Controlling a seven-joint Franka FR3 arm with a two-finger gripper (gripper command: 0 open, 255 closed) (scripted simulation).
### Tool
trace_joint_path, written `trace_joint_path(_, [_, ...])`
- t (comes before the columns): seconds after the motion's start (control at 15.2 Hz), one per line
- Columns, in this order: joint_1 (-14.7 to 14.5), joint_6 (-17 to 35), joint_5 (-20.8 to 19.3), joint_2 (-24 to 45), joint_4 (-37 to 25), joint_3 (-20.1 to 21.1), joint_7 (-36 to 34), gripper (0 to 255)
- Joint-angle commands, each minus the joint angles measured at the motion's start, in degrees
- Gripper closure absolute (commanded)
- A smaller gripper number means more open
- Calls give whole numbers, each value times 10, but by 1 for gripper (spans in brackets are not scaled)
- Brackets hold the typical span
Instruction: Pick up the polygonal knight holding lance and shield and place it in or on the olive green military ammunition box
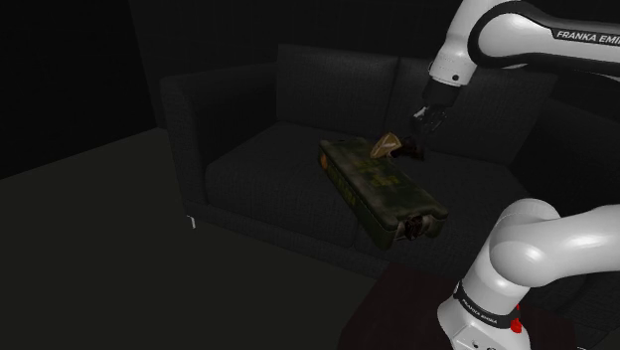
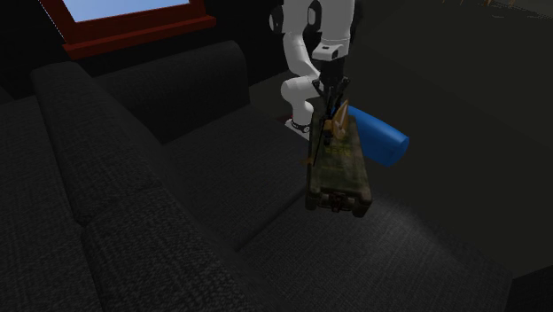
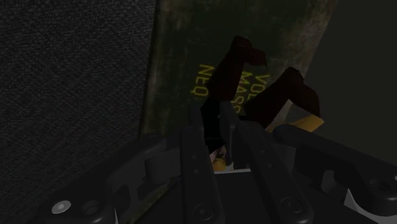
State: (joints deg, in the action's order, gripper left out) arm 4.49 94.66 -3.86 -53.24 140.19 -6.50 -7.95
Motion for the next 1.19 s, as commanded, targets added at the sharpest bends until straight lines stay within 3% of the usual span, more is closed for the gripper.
trace_joint_path(0.0, [0, 15, 0, -4, 19, 0, -1, 255])
trace_joint_path(0.4, [2, 53, -4, -16, 69, -4, -1, 255])
trace_joint_path(0.86, [2, 53, -4, -16, 69, -4, -1, 255])
trace_joint_path(0.92, [2, 53, -4, -16, 69, -4, -1, 0])
trace_joint_path(1.12, [2, 53, -4, -16, 69, -4, -1, 0])
